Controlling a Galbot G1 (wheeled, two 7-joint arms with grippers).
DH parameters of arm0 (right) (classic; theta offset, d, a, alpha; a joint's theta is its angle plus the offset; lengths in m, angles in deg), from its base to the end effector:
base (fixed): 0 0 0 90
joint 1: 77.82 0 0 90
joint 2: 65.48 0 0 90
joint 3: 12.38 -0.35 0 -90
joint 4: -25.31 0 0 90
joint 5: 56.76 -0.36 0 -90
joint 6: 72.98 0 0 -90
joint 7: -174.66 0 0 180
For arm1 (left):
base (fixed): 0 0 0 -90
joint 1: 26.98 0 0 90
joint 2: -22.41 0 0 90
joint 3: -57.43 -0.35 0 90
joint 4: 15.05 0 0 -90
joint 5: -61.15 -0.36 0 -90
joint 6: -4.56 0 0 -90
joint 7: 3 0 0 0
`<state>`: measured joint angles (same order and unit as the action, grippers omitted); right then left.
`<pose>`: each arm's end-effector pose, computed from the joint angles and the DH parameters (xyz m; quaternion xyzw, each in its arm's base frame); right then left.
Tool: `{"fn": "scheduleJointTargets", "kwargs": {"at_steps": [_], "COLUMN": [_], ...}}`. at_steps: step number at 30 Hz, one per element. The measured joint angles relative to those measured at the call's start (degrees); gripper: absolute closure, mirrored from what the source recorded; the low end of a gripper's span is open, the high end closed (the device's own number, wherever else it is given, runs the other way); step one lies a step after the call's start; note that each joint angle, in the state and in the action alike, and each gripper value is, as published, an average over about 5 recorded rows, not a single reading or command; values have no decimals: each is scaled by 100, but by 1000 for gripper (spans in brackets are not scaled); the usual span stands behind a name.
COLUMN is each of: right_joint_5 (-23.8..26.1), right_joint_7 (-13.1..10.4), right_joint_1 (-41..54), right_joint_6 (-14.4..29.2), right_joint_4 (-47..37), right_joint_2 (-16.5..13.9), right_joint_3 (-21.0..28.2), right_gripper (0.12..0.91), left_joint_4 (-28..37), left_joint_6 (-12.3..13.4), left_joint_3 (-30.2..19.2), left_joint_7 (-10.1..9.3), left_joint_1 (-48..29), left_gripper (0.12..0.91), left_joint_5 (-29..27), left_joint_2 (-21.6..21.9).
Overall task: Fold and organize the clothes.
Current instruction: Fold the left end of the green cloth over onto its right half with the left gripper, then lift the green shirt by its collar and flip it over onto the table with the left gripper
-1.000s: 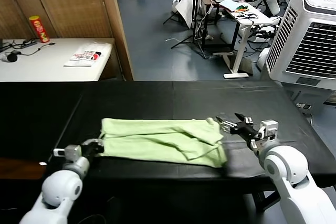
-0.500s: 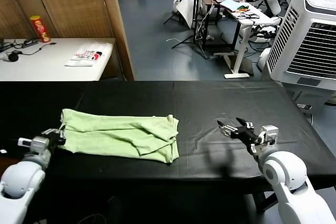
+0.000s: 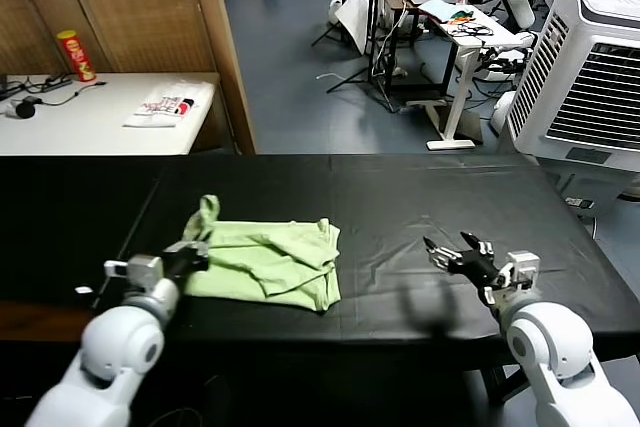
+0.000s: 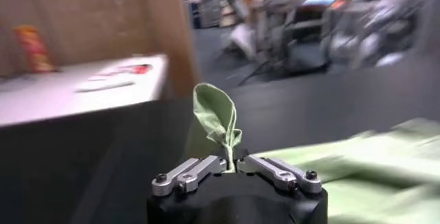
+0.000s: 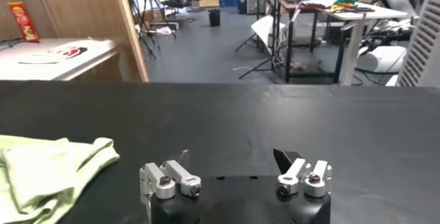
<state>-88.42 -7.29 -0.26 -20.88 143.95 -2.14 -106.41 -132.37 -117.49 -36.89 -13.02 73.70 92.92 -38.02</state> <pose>0.2758 -0.0995 -0.2130 0.0793 -0.9763 -0.0093 0.2014 0.2814 0.0702 -0.2287 -0.0690 -0.9809 -0.0170 0.1812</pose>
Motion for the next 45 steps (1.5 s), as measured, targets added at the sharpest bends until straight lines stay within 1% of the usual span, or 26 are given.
{"fn": "scheduleJointTargets", "kwargs": {"at_steps": [7,14,26,32,34,35,38,39,41,42,45], "right_joint_5": [66,102,157,248,288,308,347,352,349,344,329], "right_joint_7": [1,1,8,70,111,128,189,216,293,340,502], "right_joint_1": [-94,-97,-63,31,75,101,193,227,308,354,533], "right_joint_6": [2,1,-1,29,59,72,102,109,132,148,228], "right_joint_4": [36,26,-44,-127,-162,-182,-250,-275,-333,-363,-457], "right_joint_2": [62,93,93,99,101,104,122,128,134,137,159], "right_joint_3": [-53,-22,111,261,323,361,500,552,673,745,1015], "right_gripper": [227,227,227,227,227,227,227,227,227,227,227], "left_joint_4": [-180,-262,39,145,203,232,304,309,276,242,96], "left_joint_6": [-148,-199,-151,-112,-55,-25,30,31,7,-4,37], "left_joint_3": [-608,-973,-1205,-1309,-1330,-1336,-1331,-1323,-1286,-1259,-1131], "left_joint_7": [-149,-201,-182,-250,-247,-241,-242,-250,-276,-284,-229], "left_joint_1": [-253,-313,-363,-328,-326,-328,-354,-358,-343,-324,-239], "left_gripper": [873,873,873,872,847,817,674,607,507,440,300], "left_joint_5": [227,246,15,24,4,-2,52,115,329,444,600], "left_joint_2": [-567,-895,-1285,-1468,-1546,-1590,-1759,-1826,-1942,-1980,-1980]}}
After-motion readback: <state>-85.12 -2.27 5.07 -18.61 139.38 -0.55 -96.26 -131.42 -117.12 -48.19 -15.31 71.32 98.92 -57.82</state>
